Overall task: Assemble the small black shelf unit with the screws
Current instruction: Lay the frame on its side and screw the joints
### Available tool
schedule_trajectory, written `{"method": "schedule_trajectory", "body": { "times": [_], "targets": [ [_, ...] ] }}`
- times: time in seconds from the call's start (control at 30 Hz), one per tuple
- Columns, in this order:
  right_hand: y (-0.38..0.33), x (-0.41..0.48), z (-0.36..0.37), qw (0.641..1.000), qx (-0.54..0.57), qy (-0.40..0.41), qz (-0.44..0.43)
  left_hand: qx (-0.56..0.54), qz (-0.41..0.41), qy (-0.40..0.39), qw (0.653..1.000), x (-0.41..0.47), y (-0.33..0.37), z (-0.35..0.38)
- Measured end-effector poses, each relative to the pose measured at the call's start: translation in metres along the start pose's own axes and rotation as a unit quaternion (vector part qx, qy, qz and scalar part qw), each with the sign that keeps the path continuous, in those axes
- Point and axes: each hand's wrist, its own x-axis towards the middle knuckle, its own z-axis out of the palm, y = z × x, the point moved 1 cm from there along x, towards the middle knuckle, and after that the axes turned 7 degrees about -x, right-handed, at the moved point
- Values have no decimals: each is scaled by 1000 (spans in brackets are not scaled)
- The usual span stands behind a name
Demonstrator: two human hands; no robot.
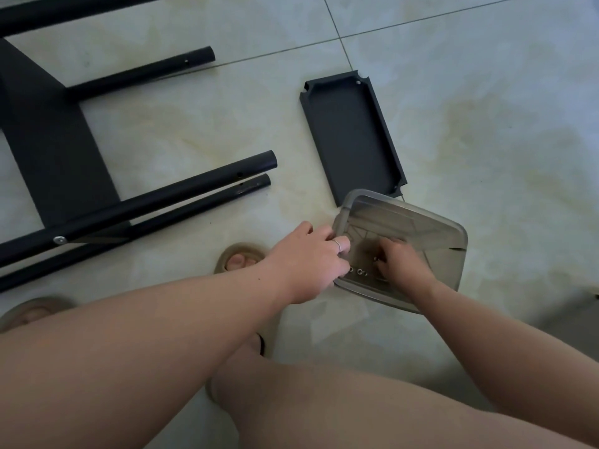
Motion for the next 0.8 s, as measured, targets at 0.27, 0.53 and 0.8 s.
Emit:
{"method": "schedule_trajectory", "body": {
  "times": [0.27,0.53,0.8],
  "targets": [
    [-9,-7,-10,999,22,25,25,-14,-6,0,1000,-3,0,0],
    [-53,-57,-73,966,194,167,-23,-194,-122,141,963,-30,-26,-39],
    [-169,-95,-159,907,268,250,-207,-731,-335,100,586,-77,-73,-122]
  ]
}}
